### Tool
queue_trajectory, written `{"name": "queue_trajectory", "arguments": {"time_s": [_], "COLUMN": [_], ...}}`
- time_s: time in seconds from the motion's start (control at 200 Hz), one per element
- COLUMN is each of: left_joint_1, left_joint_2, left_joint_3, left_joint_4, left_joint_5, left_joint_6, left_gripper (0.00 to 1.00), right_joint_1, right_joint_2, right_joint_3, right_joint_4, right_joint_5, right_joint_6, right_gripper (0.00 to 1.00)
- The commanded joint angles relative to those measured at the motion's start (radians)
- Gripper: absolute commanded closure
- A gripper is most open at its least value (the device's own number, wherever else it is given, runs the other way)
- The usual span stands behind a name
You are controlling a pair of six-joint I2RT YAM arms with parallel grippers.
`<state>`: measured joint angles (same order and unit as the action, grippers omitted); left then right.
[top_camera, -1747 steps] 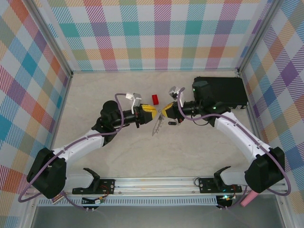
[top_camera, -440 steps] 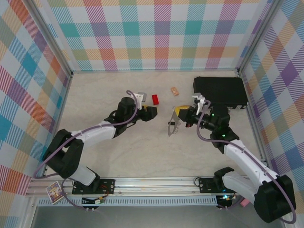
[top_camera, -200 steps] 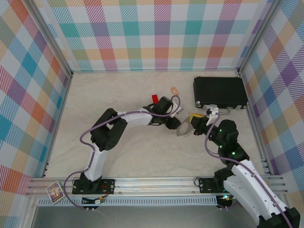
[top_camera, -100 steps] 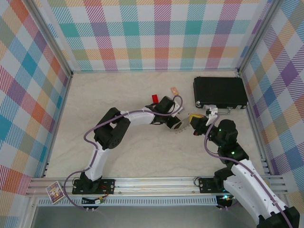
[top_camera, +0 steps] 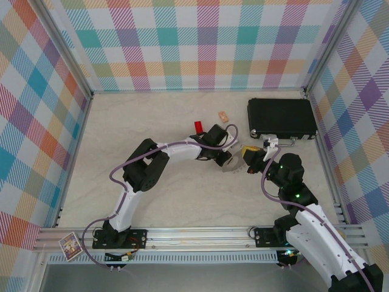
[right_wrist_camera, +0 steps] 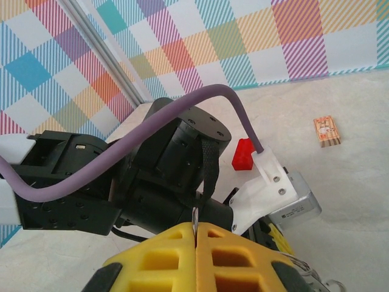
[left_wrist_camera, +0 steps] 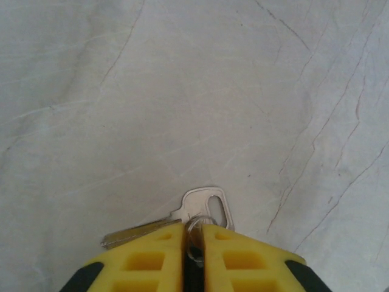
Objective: Put the keys on the keyring
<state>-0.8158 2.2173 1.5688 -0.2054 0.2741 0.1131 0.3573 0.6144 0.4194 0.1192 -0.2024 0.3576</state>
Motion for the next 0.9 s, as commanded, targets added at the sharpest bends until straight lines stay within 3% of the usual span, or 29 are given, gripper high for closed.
{"name": "queue_trajectory", "arguments": {"time_s": [0.0, 0.045, 0.245, 0.51, 0.7, 0.895], "left_joint_1": [-0.011, -0.011, -0.009, 0.032, 0.044, 0.045], "left_joint_2": [-0.003, -0.015, -0.114, -0.359, -0.484, -0.559], "left_joint_3": [0.011, 0.0, -0.123, -0.436, -0.584, -0.689], "left_joint_4": [-0.029, -0.021, 0.047, 0.178, 0.141, 0.121], "left_joint_5": [-0.025, -0.031, -0.071, -0.134, -0.21, -0.295], "left_joint_6": [0.014, 0.012, -0.011, -0.074, -0.079, -0.126], "left_gripper": [0.94, 1.0, 1.0, 1.0, 1.0, 1.0], "right_joint_1": [-0.008, -0.009, -0.009, -0.009, -0.006, 0.05], "right_joint_2": [-0.003, -0.004, 0.001, 0.078, 0.186, 0.301], "right_joint_3": [-0.01, -0.011, -0.016, 0.008, 0.054, 0.114], "right_joint_4": [0.06, 0.06, 0.078, 0.134, 0.18, 0.212], "right_joint_5": [-0.018, -0.019, -0.034, -0.151, -0.266, -0.289], "right_joint_6": [0.009, 0.009, 0.007, 0.005, 0.034, 0.027], "right_gripper": [1.0, 1.0, 1.0, 1.0, 0.98, 0.97]}}
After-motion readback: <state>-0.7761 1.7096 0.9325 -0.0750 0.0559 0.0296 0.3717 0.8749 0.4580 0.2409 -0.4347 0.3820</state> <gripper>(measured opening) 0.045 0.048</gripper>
